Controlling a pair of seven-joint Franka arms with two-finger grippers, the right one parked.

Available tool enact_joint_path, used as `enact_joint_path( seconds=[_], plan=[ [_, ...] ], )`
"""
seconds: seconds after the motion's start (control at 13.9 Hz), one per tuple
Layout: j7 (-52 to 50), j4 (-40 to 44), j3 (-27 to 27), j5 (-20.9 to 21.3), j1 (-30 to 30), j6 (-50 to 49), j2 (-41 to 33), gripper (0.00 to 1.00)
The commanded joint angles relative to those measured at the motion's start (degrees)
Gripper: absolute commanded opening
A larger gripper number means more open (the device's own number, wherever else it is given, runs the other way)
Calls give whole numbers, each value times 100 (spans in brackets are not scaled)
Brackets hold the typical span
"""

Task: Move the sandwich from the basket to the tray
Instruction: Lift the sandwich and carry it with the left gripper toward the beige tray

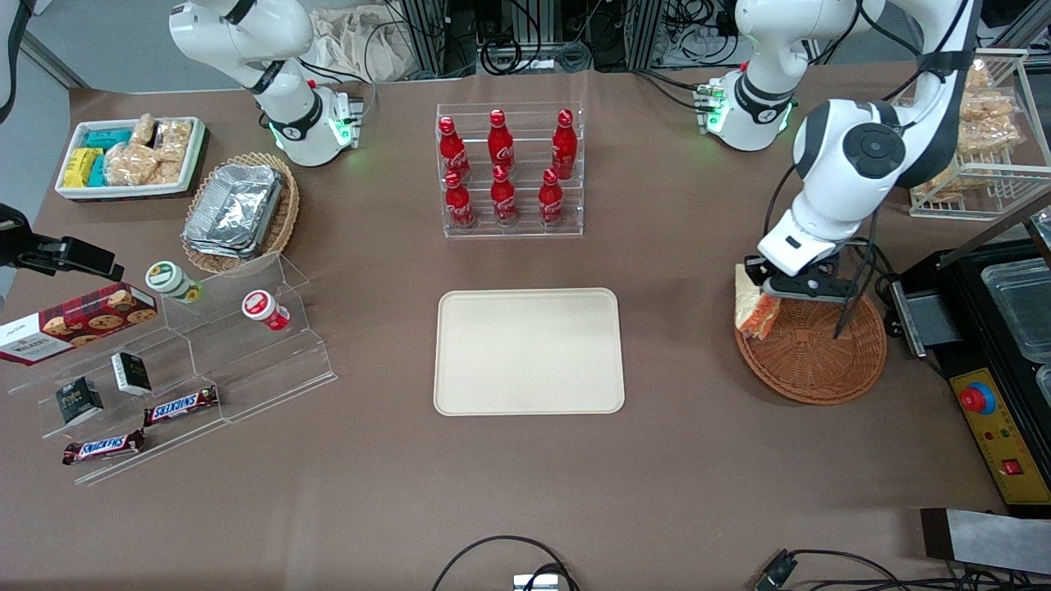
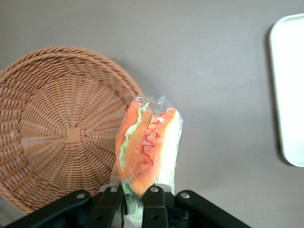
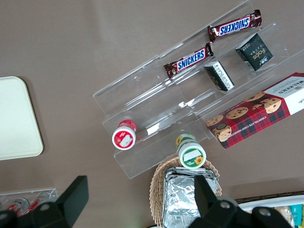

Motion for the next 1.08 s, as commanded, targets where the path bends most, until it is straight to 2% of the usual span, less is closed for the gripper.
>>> enact_joint_path(
  seconds=[0.0,0.29,0.58,0.79,1.01],
  plan=[
    [-277,298,-379,90,9,-160,168,8],
    [-1128,816,-810,212,0,-169,703,8],
    [-2411,1422,-1206,967,-70,-282,1406,8],
    [-3149,2387,-1206,1284,-517,-1037,2126,8],
    [-3906,2986,-1206,1688,-878,-1250,2646,8]
  ],
)
